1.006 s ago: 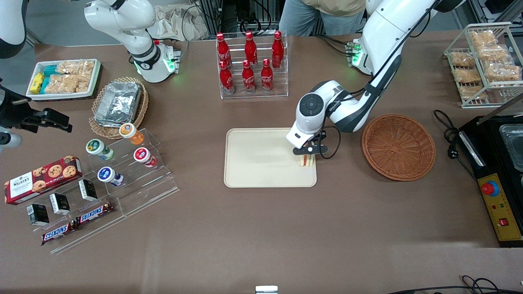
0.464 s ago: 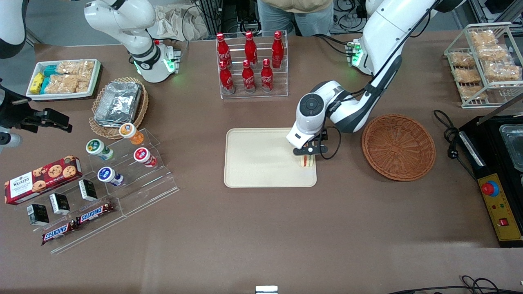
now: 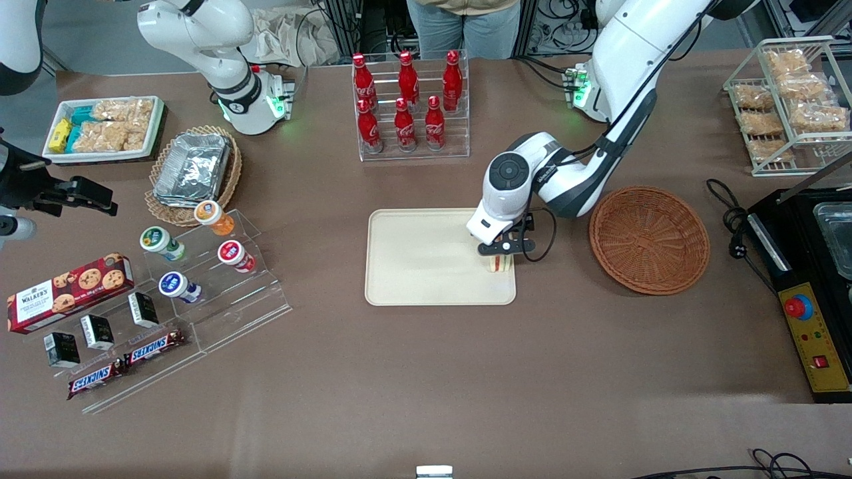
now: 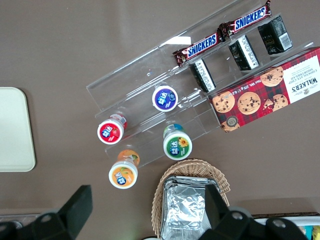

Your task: Place sandwich from basket to tray

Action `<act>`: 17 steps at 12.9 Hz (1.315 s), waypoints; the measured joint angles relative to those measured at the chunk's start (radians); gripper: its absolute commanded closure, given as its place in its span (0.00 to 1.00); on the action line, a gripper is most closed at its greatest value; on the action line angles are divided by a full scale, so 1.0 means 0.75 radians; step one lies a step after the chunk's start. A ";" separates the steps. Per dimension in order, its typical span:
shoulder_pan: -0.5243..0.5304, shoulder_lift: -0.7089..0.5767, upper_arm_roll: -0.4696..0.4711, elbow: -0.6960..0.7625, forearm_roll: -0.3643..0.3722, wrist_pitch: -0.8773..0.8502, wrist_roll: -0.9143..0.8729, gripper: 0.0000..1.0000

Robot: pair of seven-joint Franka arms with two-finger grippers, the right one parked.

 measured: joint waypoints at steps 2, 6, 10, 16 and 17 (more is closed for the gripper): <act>-0.004 -0.029 -0.006 0.040 0.000 -0.032 -0.009 0.00; -0.017 -0.125 -0.026 0.238 -0.052 -0.344 -0.023 0.00; -0.009 -0.131 -0.017 0.524 -0.139 -0.670 0.091 0.00; 0.154 -0.130 -0.001 0.682 -0.185 -0.681 0.116 0.00; 0.189 -0.134 0.000 0.709 -0.189 -0.692 0.128 0.00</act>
